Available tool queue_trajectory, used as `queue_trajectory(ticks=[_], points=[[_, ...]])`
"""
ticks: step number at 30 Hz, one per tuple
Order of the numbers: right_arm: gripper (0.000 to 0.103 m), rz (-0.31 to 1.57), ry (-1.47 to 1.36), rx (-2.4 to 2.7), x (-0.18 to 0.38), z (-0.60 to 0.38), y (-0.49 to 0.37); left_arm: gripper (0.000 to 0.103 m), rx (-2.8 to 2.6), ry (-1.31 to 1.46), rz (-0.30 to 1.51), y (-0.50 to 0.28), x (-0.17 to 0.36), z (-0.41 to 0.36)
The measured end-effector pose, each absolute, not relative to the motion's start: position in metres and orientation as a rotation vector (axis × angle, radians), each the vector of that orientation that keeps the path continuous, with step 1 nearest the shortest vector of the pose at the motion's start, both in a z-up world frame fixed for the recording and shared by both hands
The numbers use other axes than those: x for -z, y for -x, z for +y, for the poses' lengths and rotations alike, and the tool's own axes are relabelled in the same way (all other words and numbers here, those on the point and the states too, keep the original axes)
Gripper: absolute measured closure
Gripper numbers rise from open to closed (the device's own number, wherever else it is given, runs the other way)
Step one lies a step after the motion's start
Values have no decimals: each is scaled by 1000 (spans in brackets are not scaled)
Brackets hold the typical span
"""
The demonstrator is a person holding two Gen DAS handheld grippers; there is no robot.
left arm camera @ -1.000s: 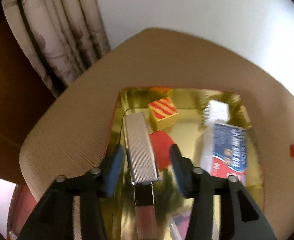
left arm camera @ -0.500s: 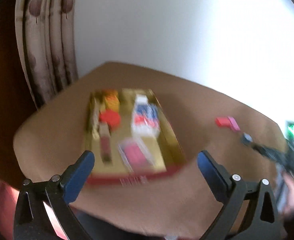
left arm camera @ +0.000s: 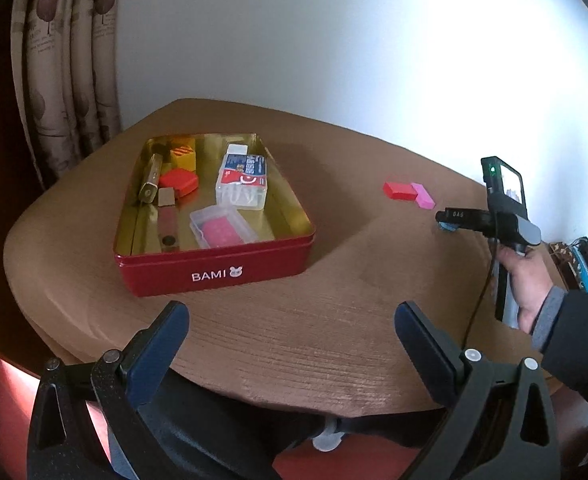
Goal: Organize rigid objects
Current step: 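Carry the key fob over the tin tray and open the right gripper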
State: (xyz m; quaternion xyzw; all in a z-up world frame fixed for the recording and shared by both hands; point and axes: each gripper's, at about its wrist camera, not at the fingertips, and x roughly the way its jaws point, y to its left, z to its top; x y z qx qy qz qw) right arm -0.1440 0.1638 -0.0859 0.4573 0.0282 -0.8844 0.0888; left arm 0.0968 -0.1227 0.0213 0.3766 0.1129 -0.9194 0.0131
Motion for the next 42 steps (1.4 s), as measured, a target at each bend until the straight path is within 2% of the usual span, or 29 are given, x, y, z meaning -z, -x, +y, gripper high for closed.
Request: queue_trajectory(ticks=[28, 42], points=[[59, 304, -1019, 2617, -42, 49, 95, 2, 2779, -1146, 398, -106, -21, -146], [59, 349, -928, 2459, -68, -24, 66, 2, 2757, -1176, 426, -103, -18, -154]])
